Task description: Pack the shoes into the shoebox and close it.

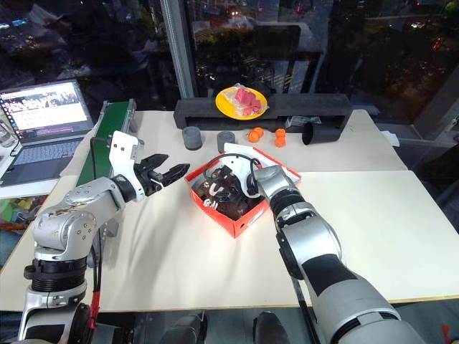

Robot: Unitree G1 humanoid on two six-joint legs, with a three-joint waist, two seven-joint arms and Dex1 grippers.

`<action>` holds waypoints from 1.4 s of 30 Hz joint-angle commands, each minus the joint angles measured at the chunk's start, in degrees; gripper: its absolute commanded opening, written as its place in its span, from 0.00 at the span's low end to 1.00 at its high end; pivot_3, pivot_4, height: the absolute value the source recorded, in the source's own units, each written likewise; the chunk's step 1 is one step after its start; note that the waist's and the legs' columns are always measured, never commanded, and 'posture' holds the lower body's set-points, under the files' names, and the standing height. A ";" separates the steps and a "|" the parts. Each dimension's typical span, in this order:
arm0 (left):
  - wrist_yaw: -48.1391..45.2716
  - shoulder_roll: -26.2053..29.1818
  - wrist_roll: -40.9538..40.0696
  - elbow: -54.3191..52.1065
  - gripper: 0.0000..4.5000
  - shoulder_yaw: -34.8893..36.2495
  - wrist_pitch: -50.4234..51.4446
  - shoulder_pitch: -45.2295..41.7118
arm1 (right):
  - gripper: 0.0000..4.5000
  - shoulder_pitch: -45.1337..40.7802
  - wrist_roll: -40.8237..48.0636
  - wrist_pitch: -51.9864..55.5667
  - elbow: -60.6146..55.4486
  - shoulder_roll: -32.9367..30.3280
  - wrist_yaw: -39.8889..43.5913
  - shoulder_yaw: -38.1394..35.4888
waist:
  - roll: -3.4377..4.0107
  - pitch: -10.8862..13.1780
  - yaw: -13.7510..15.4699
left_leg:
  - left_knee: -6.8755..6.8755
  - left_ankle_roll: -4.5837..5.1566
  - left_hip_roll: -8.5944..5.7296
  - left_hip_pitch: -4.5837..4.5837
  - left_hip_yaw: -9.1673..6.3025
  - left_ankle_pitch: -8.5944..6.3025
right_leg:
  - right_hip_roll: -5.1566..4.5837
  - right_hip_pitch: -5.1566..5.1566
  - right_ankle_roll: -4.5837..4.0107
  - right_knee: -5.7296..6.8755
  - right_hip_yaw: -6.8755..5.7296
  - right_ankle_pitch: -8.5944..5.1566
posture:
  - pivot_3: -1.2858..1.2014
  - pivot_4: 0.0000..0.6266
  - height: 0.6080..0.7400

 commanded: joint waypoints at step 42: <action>-18.96 24.01 -7.43 -13.74 0.86 4.14 6.84 8.23 | 0.01 5.48 -3.02 -11.10 -4.24 2.97 4.57 14.66 | -0.01 0.23 -1.43 | 0.01 -0.02 0.37 -0.36 0.07 0.01 | 0.33 -0.68 -0.32 0.32 0.06 0.05 | 0.52 0.24 1.00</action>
